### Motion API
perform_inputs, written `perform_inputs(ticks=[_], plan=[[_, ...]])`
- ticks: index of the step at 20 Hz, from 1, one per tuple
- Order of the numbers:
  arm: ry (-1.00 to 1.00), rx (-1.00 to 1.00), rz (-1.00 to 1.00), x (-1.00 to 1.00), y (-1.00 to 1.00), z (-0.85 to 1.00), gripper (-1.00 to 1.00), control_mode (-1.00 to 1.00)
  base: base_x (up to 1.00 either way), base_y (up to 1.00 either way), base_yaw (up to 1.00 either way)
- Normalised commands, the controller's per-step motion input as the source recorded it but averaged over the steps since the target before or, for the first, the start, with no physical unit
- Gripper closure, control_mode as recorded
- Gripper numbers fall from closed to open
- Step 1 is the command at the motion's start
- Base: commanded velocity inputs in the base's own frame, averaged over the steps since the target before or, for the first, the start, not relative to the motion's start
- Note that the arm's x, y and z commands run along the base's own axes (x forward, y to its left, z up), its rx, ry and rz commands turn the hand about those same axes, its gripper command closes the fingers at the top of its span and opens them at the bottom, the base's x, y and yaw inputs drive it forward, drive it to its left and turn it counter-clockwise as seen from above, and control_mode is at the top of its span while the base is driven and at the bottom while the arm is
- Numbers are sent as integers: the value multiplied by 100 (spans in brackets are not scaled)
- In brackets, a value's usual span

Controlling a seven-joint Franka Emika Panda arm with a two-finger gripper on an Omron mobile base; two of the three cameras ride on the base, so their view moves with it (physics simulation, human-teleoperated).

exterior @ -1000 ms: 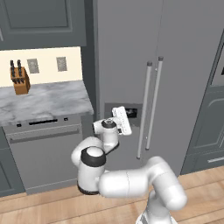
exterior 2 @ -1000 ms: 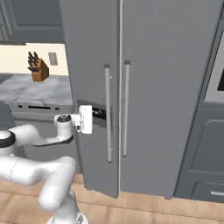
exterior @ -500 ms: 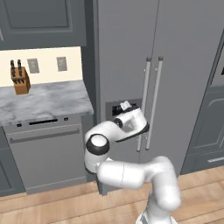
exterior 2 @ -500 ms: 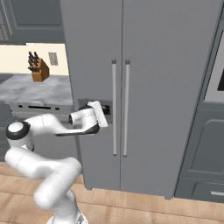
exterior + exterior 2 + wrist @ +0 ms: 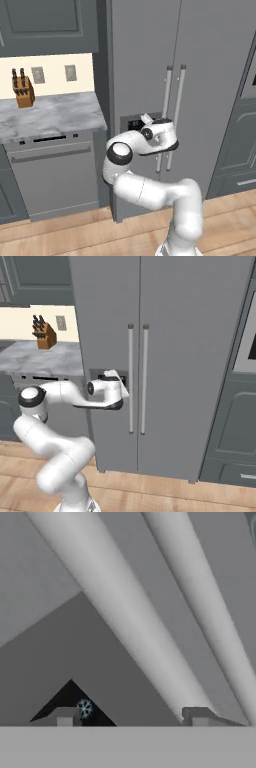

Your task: The ice cube tray has been filled with water. Take the tray and place it in the freezer to make ice. Close the freezer door after placing the tray.

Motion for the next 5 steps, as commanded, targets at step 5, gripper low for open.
perform_inputs(ticks=[5], plan=[[52, 15, 51, 92, -31, 6, -100, -100, 0, 0, 0]])
